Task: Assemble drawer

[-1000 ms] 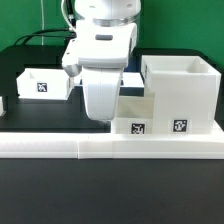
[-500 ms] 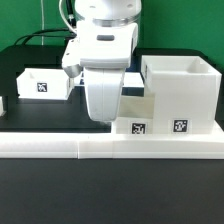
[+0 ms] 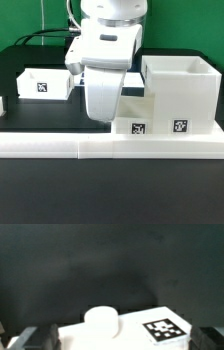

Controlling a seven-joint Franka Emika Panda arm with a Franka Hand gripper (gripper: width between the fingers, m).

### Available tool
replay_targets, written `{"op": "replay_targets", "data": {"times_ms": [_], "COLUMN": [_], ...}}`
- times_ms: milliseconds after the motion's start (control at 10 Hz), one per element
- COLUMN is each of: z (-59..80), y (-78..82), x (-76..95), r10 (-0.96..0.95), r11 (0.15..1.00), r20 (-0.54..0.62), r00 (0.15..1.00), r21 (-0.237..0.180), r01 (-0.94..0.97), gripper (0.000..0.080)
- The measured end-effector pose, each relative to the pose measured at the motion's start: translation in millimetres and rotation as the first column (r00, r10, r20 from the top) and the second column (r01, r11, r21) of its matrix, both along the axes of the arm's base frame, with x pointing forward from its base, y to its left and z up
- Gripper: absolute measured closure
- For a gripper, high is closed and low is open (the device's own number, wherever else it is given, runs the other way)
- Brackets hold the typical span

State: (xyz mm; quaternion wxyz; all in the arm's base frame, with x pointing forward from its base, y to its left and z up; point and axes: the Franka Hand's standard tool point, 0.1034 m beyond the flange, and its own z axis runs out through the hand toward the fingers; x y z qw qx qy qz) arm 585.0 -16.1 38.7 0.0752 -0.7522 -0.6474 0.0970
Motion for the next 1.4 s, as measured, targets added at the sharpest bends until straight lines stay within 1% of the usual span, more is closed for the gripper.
{"op": "replay_targets", "data": {"times_ms": [100,200,300,400,800,1100,1300,1400], "z": [0.4,2.8,6.7,8.9,7.2,6.4,7.7,7.5], "y": [-3.5,-11.6,-11.9,-11.1,-11.6,-17.9,-10.1,-9.5], "x": [0.0,1.6,3.1,4.5,3.2,4.8,6.4,6.4], "r10": [0.059,0.149,0.205,0.249,0.245,0.253,0.235,0.22], "r11": [0.998,0.988,0.977,0.967,0.968,0.966,0.97,0.974], "r20": [-0.003,-0.005,-0.017,-0.022,-0.024,-0.025,-0.031,-0.032], "r00": [0.998,0.989,0.979,0.968,0.969,0.967,0.971,0.975], "r21": [0.016,0.045,0.061,0.063,0.063,0.071,0.062,0.058], "r01": [-0.059,-0.149,-0.204,-0.248,-0.244,-0.25,-0.233,-0.218], "gripper": [0.015,0.015,0.015,0.015,0.015,0.015,0.015,0.015]}}
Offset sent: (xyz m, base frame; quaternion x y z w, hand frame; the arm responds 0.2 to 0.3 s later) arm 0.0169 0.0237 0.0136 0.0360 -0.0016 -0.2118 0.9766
